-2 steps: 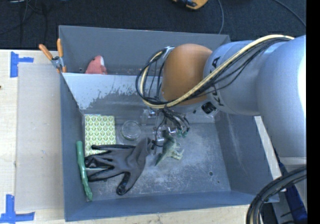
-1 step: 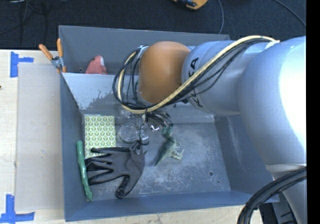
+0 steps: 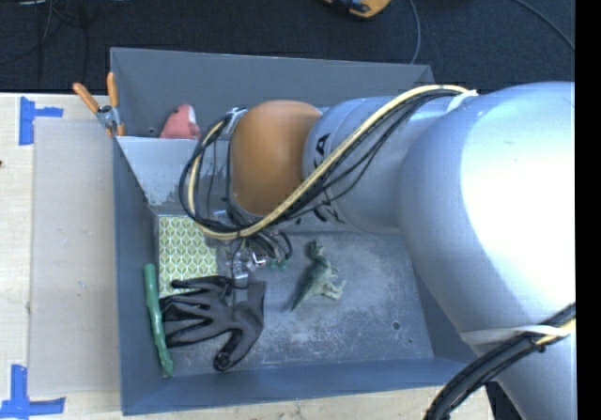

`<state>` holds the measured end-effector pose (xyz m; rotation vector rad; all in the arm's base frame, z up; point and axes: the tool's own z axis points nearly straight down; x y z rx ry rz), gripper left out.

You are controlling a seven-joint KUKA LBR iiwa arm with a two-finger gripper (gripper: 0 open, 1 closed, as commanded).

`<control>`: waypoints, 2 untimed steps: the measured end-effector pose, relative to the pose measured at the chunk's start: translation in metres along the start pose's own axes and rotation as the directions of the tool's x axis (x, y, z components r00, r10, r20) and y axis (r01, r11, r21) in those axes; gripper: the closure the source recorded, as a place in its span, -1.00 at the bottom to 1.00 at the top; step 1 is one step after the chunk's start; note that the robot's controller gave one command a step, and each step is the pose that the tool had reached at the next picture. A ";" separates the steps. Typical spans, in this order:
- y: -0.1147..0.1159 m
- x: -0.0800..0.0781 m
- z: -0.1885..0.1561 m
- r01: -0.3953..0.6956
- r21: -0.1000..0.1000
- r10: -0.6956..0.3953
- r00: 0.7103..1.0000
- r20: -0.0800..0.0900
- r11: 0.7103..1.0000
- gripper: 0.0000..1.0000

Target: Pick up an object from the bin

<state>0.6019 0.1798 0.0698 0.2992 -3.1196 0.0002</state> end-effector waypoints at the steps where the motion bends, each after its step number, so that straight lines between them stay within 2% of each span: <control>1: -0.040 0.009 -0.001 0.126 -0.001 -0.126 0.992 0.006 0.992 1.00; 2: -0.040 0.009 -0.001 0.126 -0.001 -0.126 0.992 0.006 0.992 1.00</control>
Offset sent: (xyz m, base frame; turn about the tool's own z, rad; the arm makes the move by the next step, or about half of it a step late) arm 0.0000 0.0000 0.0000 0.0000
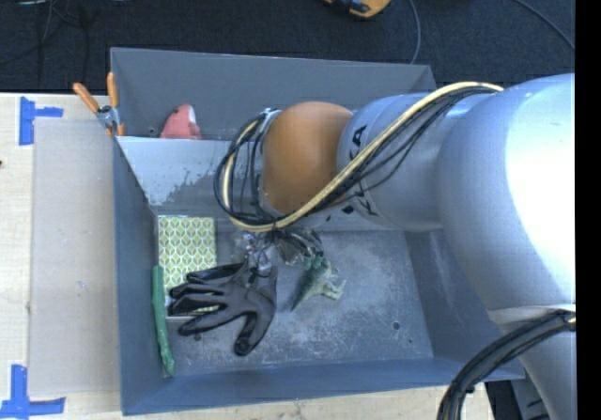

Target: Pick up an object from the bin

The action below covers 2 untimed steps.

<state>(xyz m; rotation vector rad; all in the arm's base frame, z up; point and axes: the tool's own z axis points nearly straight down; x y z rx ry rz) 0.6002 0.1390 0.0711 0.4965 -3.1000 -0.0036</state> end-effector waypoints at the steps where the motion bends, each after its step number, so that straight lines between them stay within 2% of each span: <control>1: 0.000 0.001 -0.002 0.000 0.000 0.000 1.000 -0.002 1.000 1.00; 2: 0.000 0.002 -0.022 -0.001 0.000 0.001 1.000 -0.005 1.000 1.00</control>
Offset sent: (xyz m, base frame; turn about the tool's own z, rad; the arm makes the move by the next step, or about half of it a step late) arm 0.0000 0.0001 0.0557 0.0000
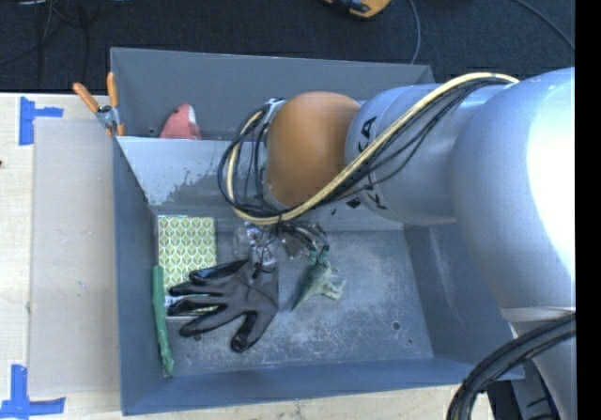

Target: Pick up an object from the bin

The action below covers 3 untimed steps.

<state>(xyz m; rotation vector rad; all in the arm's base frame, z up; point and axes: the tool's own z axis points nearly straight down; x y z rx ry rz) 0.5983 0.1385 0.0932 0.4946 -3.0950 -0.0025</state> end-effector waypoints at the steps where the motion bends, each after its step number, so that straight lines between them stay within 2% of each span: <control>1: 0.000 -0.001 -0.013 0.000 0.001 0.000 1.000 0.005 1.000 1.00; 2: 0.000 -0.002 -0.023 -0.001 0.001 0.001 1.000 0.006 1.000 1.00; 3: 0.000 0.000 -0.030 -0.001 0.000 0.001 1.000 0.000 1.000 1.00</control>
Offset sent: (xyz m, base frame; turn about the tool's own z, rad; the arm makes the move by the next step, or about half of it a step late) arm 0.0001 0.0000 0.0271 0.0000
